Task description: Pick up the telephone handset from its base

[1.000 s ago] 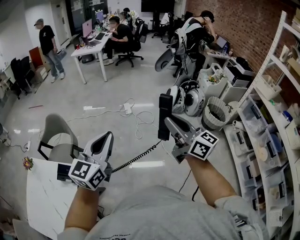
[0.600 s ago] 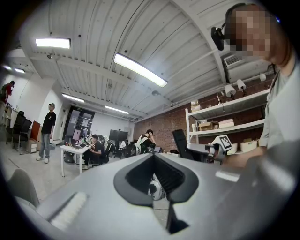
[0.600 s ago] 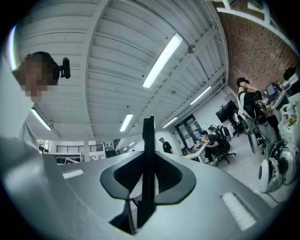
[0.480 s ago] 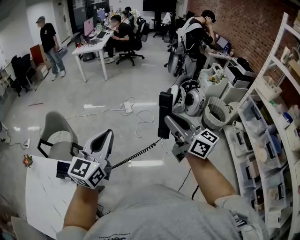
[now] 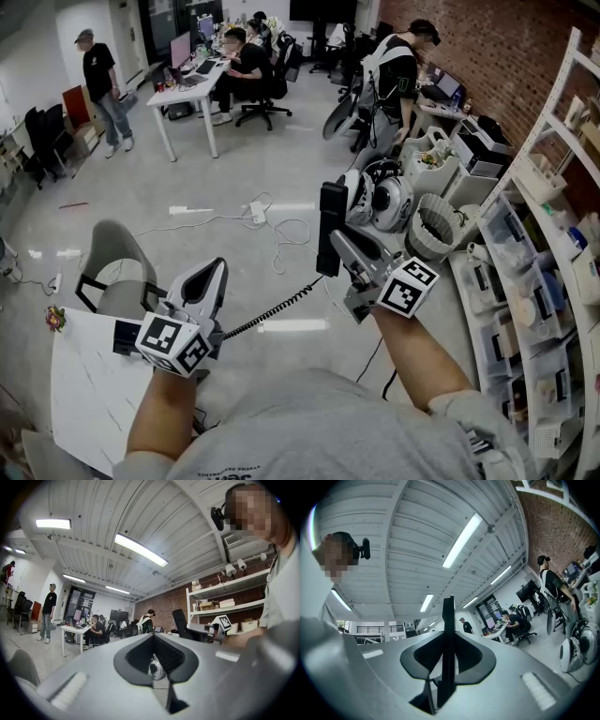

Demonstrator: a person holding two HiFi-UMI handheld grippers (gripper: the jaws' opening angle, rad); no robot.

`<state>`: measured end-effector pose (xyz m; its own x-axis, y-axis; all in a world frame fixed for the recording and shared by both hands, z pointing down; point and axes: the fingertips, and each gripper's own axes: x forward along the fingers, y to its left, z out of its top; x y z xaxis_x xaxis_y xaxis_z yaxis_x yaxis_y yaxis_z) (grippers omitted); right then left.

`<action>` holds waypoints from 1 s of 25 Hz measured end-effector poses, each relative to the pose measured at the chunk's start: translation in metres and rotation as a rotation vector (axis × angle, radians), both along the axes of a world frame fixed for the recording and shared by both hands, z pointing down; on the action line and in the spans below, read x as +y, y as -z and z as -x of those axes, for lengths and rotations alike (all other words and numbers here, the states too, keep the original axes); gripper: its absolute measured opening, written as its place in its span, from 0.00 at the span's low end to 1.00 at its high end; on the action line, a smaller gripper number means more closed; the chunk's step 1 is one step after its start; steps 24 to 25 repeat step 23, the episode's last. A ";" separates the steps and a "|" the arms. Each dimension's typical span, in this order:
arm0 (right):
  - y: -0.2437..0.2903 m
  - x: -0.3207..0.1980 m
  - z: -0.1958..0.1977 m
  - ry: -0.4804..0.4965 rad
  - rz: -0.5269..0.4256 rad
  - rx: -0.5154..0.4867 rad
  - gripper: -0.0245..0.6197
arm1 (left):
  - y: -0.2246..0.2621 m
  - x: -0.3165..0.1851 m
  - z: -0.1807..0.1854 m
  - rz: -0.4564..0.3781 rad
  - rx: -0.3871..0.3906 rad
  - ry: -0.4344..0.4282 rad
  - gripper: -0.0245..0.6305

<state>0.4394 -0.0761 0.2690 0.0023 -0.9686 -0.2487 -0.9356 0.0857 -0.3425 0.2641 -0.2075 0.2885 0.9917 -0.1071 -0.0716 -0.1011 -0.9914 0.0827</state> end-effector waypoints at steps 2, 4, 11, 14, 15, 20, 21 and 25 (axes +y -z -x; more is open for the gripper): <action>-0.001 -0.001 0.000 -0.002 0.002 0.002 0.15 | 0.000 -0.001 0.000 0.000 0.000 0.000 0.11; -0.002 -0.001 0.001 -0.001 0.002 0.004 0.15 | -0.001 -0.001 0.001 -0.001 0.002 0.000 0.11; 0.002 0.001 0.001 0.003 0.000 0.011 0.15 | 0.002 0.002 -0.001 -0.002 0.006 -0.001 0.11; 0.003 0.001 0.003 0.004 0.000 0.012 0.15 | 0.002 0.003 0.001 -0.002 0.007 -0.001 0.11; 0.003 0.001 0.003 0.004 0.000 0.013 0.15 | 0.002 0.003 0.002 -0.002 0.008 -0.001 0.11; 0.004 0.000 0.006 0.006 -0.001 0.015 0.15 | 0.003 0.003 0.005 -0.003 0.010 0.001 0.11; 0.004 0.000 0.006 0.006 -0.001 0.014 0.15 | 0.003 0.003 0.005 -0.003 0.009 0.001 0.11; 0.003 0.000 0.007 0.008 -0.002 0.013 0.15 | 0.002 0.003 0.006 -0.002 0.009 0.002 0.11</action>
